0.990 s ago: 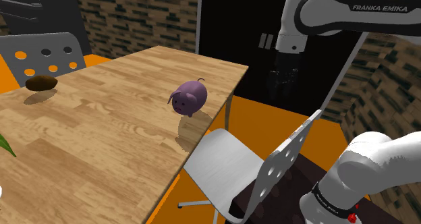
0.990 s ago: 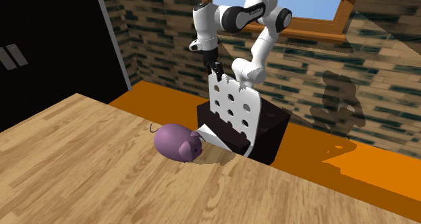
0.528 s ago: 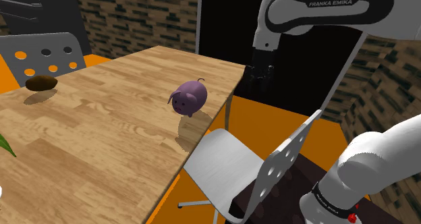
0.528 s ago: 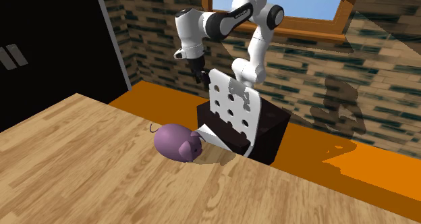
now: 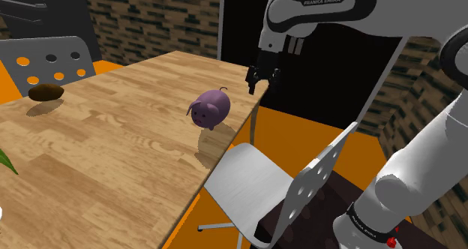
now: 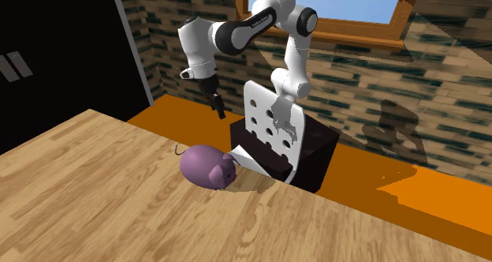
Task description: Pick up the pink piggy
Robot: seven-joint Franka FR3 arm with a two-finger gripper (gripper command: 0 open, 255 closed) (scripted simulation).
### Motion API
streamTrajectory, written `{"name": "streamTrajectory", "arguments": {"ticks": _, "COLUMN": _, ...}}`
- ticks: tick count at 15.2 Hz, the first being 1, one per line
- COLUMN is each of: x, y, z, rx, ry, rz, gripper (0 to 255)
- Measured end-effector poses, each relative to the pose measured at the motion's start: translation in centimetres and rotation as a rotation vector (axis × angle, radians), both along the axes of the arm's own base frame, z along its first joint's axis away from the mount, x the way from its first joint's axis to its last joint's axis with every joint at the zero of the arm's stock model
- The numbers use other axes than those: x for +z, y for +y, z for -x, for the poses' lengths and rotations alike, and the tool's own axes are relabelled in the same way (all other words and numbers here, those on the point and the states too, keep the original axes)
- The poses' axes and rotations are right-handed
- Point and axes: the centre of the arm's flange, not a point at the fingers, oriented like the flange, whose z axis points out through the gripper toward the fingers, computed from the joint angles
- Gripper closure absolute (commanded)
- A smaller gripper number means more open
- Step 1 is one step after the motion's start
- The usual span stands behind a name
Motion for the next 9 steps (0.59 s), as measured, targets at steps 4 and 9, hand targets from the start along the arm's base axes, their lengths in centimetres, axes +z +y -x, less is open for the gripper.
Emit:
{"name": "streamTrajectory", "arguments": {"ticks": 4, "x": -0.2, "y": 0.4, "z": -5.4, "rx": -0.023, "ry": -0.009, "rz": -0.027, "gripper": 0}}
{"name": "streamTrajectory", "arguments": {"ticks": 9, "x": -0.7, "y": 0.4, "z": -11.2, "rx": -0.052, "ry": -0.018, "rz": -0.062, "gripper": 0}}
